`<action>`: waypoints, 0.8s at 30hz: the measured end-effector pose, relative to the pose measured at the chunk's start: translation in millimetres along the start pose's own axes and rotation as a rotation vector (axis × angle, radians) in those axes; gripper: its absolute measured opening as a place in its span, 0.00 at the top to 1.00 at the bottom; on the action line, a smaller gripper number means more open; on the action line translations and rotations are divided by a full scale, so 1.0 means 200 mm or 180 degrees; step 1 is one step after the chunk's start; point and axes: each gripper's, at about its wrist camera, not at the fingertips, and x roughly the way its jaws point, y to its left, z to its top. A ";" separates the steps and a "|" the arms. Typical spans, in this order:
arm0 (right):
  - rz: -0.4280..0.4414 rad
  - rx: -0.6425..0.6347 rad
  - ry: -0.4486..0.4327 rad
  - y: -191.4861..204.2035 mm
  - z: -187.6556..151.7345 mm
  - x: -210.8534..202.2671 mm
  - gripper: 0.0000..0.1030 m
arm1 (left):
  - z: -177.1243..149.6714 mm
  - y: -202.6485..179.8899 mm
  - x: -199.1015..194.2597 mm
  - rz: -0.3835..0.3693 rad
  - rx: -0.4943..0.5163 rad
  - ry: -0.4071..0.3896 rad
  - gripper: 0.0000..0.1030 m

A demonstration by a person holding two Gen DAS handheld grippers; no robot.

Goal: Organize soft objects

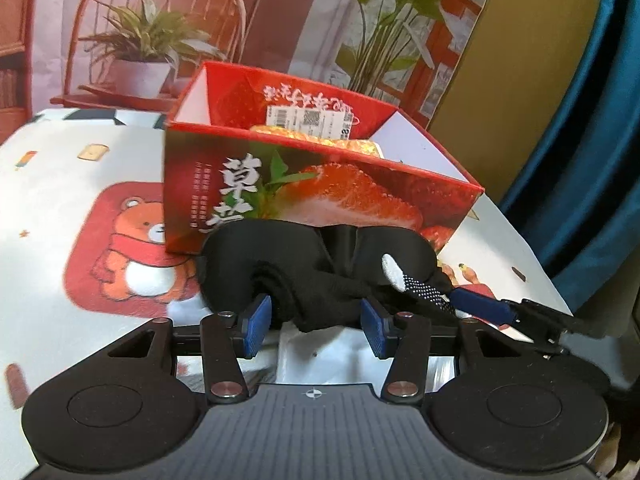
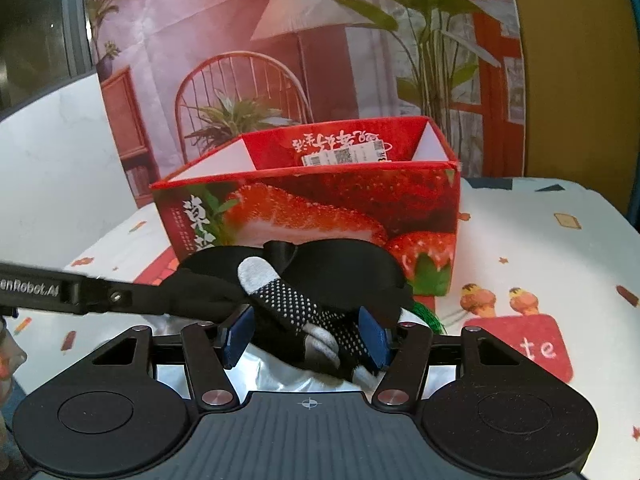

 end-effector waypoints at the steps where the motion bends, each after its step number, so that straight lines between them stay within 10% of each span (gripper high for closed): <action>1: -0.0013 -0.0001 0.0011 0.00 0.00 0.02 0.46 | 0.00 0.00 0.02 0.0007 -0.0018 0.0024 0.50; 6: -0.0055 0.0072 0.0003 -0.05 -0.02 0.03 0.53 | -0.01 0.03 0.09 0.0057 -0.0125 0.0095 0.65; 24: -0.0104 0.0509 0.0080 -0.18 -0.06 0.07 0.54 | -0.01 0.06 0.16 0.0031 -0.0183 0.0139 0.65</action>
